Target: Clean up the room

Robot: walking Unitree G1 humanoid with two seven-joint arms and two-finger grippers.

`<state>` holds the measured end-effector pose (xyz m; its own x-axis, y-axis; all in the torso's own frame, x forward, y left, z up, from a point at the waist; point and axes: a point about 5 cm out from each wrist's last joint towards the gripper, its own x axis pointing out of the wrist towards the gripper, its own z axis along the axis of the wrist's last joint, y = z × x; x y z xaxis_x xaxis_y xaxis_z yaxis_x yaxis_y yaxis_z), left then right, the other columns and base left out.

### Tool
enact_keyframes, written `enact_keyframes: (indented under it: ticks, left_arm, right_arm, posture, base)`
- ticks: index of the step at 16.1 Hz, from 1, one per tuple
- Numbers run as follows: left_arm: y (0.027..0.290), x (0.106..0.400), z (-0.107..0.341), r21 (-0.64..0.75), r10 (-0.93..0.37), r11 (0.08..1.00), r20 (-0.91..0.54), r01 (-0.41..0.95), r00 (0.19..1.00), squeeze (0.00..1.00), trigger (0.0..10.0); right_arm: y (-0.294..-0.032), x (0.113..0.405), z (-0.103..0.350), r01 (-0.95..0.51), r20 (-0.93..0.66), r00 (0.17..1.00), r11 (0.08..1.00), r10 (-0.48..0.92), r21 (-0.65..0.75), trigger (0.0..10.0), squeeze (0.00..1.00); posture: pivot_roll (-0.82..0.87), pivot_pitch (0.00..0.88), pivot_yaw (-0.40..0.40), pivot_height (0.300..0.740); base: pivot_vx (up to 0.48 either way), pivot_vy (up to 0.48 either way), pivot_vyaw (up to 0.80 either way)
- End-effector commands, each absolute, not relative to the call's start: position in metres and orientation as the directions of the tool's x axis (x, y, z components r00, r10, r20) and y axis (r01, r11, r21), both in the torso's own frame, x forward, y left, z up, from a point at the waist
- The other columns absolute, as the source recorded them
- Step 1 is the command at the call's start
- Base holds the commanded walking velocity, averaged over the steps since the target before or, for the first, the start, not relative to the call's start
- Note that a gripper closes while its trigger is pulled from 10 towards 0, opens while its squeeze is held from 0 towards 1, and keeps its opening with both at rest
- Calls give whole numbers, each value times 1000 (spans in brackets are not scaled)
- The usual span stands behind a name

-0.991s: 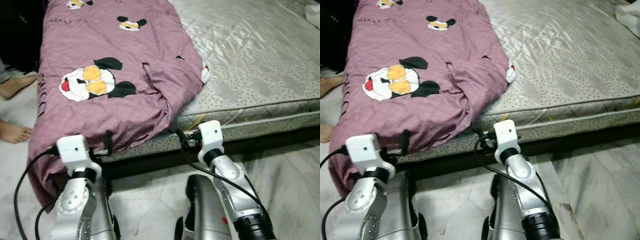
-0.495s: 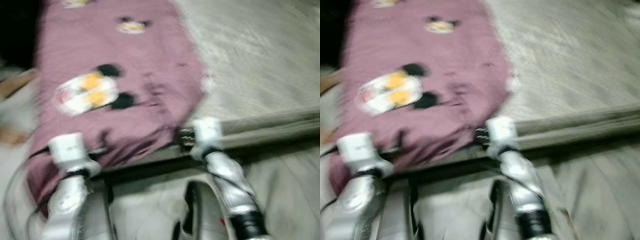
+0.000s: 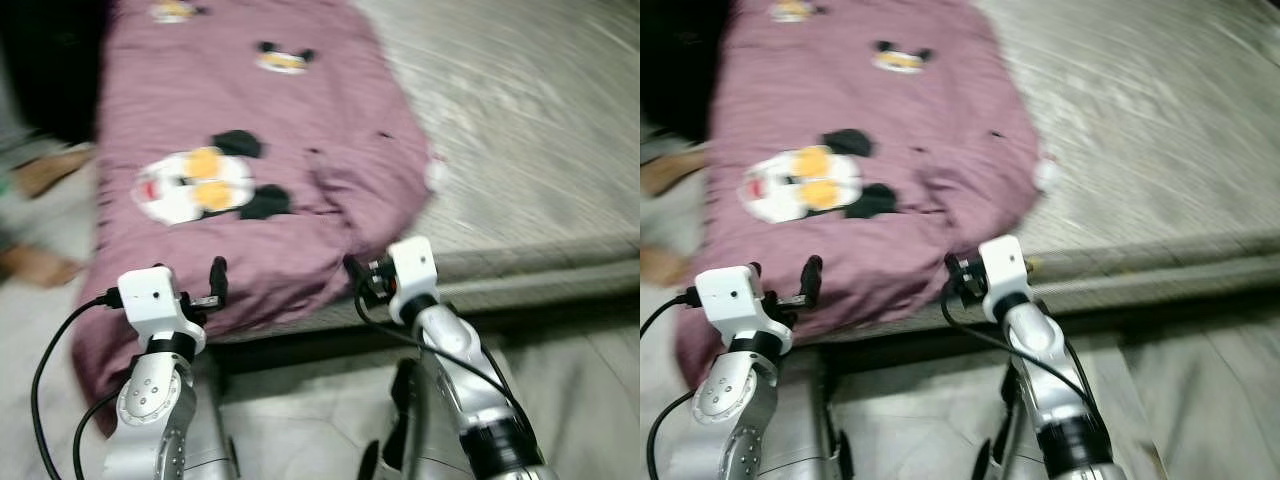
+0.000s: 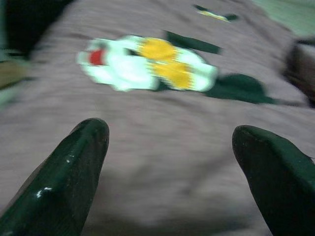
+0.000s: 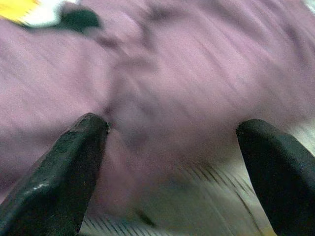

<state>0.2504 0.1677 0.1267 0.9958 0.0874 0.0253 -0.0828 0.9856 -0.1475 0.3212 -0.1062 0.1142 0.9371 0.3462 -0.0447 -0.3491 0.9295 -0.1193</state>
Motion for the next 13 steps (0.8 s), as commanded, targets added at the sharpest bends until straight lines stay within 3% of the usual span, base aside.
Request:
enact_keyframes:
  ticks: [1, 7, 13]
  left_arm:
    - [169, 249, 126, -138, 91, 986, 14, -88, 996, 0, 10000]
    - [173, 246, 129, -114, 94, 989, 19, -91, 995, 0, 10000]
    - [173, 247, 132, -101, 95, 991, 18, -92, 995, 0, 10000]
  right_arm:
    - [-107, 324, 113, -343, -50, 939, 933, 340, -110, 10000, 0]
    - [-107, 356, 141, -232, 41, 971, 967, 237, -107, 10000, 0]
    - [-89, 363, 134, -141, -14, 990, 982, 140, -129, 10000, 0]
  posture:
    - [43, 215, -77, 495]
    - [80, 226, -61, 495]
    - [86, 234, -47, 495]
  base:
    - [0, 0, 587]
    - [0, 0, 0]
    - [0, 0, 0]
